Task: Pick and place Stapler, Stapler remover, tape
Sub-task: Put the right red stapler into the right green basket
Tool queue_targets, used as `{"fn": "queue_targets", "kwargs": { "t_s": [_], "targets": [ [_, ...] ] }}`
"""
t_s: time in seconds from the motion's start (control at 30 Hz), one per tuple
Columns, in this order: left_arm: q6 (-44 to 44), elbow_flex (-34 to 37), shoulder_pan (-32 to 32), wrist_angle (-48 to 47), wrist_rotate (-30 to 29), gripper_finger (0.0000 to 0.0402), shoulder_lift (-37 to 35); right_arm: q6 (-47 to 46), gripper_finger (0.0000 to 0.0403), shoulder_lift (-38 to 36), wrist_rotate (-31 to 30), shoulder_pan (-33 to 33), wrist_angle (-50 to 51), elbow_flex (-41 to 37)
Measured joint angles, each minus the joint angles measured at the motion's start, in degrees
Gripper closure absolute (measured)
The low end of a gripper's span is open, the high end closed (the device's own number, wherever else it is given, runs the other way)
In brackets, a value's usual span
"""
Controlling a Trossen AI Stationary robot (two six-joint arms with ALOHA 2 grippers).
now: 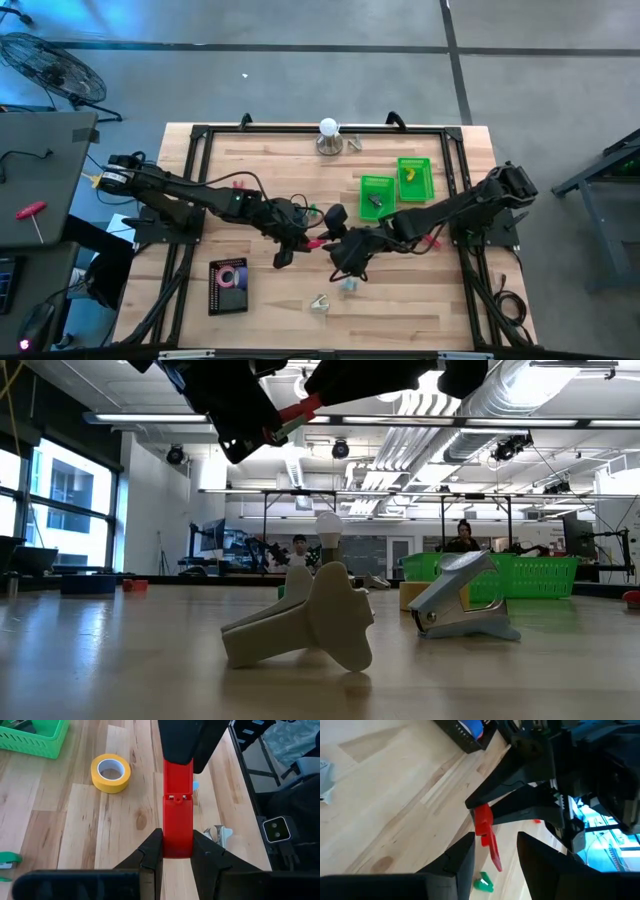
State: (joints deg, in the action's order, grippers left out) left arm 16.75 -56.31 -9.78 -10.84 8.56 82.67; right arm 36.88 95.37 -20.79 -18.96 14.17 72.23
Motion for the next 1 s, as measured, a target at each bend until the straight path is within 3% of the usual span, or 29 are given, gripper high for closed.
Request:
{"fn": "queue_targets", "kwargs": {
  "t_s": [0.17,0.37,0.43,0.6,0.8,1.0],
  "targets": [
    [-0.99,0.00,0.00,-0.04,0.01,0.0335,0.00,-0.41,0.0283,0.00,0.06,0.66,0.10,0.00],
    [-1.50,0.00,0.02,-0.04,-0.19,0.0335,0.00,0.35,0.0384,0.00,-0.55,0.70,1.40,0.00],
    [-1.50,0.00,0.02,0.07,-0.60,0.0335,0.00,0.68,0.0391,0.00,-2.56,0.41,1.70,0.00],
    [-1.50,0.00,0.02,0.01,-3.74,0.0272,-0.02,-0.43,0.0398,-0.04,-7.15,-0.09,1.62,0.00],
    [-1.44,0.00,0.07,0.40,-4.57,0.0200,-0.02,-4.10,0.0399,-0.07,-16.98,-0.40,5.97,0.02],
    [-1.28,0.00,-0.04,-0.13,-3.93,0.0179,-0.02,-17.17,0.0401,-0.11,-31.37,0.12,23.47,0.00]
  ]
}}
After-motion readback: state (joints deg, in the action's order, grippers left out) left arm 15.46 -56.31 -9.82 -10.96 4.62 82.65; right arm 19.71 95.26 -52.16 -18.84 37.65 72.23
